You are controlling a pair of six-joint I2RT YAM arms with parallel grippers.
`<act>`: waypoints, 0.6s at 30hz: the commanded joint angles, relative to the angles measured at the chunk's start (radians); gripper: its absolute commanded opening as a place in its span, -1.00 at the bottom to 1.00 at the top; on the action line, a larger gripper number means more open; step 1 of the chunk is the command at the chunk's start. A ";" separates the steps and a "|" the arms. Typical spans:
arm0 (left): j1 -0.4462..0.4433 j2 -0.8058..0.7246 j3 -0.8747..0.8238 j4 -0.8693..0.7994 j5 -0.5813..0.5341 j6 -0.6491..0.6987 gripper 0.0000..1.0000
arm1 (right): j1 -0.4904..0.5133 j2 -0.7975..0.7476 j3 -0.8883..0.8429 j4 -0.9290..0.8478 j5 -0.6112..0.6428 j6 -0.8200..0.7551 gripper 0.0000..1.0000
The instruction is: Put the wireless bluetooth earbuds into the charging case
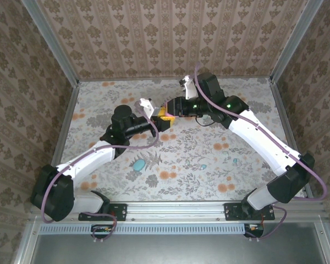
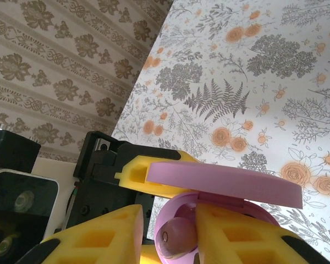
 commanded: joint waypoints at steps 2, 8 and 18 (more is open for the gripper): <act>-0.008 0.004 0.040 0.047 0.015 -0.007 -0.30 | 0.003 0.003 0.042 -0.024 0.021 -0.006 -0.28; -0.008 0.004 0.041 0.041 0.015 -0.002 -0.30 | 0.003 -0.008 0.056 -0.023 0.024 -0.004 -0.19; -0.008 -0.005 0.042 0.013 0.006 0.033 -0.31 | -0.004 -0.147 -0.007 0.029 0.062 -0.018 -0.17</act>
